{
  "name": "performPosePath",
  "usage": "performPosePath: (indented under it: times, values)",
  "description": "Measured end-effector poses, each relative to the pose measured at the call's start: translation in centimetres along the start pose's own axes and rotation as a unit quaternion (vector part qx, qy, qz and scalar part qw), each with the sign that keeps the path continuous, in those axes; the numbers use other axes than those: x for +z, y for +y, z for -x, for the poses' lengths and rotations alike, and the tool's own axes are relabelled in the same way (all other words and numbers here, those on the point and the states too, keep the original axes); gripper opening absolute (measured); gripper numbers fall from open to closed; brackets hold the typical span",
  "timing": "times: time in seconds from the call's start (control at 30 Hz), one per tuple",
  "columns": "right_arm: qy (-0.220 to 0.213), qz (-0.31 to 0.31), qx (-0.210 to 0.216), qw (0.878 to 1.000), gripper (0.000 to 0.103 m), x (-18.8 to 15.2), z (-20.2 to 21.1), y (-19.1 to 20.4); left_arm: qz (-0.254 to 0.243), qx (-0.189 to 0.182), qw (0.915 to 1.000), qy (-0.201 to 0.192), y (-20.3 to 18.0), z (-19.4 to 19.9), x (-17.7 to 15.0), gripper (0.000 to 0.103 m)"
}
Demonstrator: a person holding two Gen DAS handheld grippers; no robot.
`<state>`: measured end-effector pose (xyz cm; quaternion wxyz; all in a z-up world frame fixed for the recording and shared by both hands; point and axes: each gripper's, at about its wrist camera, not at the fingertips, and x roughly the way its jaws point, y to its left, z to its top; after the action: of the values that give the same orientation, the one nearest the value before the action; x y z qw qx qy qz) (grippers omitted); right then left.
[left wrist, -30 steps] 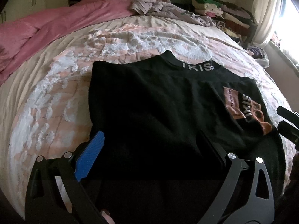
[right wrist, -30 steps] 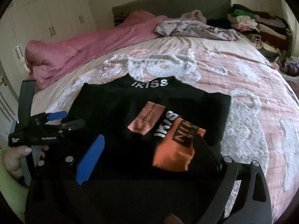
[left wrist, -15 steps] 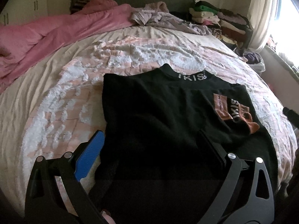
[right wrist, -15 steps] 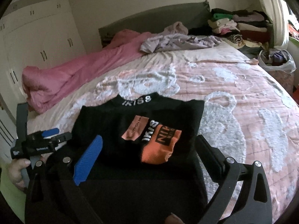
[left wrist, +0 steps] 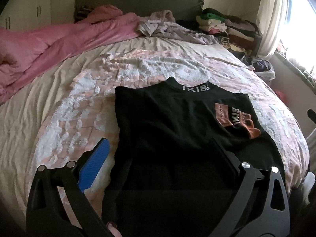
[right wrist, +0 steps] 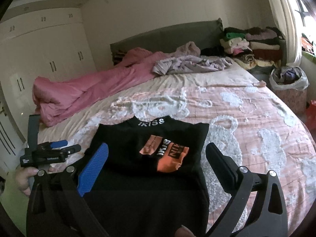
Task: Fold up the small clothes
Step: 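Move both grippers toward the hem of the black shirt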
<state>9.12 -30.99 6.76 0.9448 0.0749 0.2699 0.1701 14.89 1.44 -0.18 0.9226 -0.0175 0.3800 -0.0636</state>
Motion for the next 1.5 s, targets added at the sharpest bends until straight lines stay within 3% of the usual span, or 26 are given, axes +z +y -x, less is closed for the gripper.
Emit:
performPosePath:
  times: [0.3,0.7,1.13,1.5]
  values:
    - [-0.022,0.017,-0.002,1.000,0.098,0.2,3.7,1.2,0.005,-0.002,1.0000,0.000,0.2,2.0,-0.5,0.093]
    - [-0.018,0.034,-0.012,0.999,0.098,-1.5,7.2,2.0,0.000,0.005,0.9999,-0.010,0.6,4.9,-1.5,0.093]
    - [0.012,0.077,0.000,0.997,0.098,-5.1,10.1,3.5,-0.008,0.015,0.9999,-0.005,1.5,6.4,-3.6,0.093]
    - [0.048,0.092,-0.012,0.995,0.098,-8.8,9.5,4.5,0.001,0.027,0.9996,0.008,2.7,6.4,-5.3,0.093]
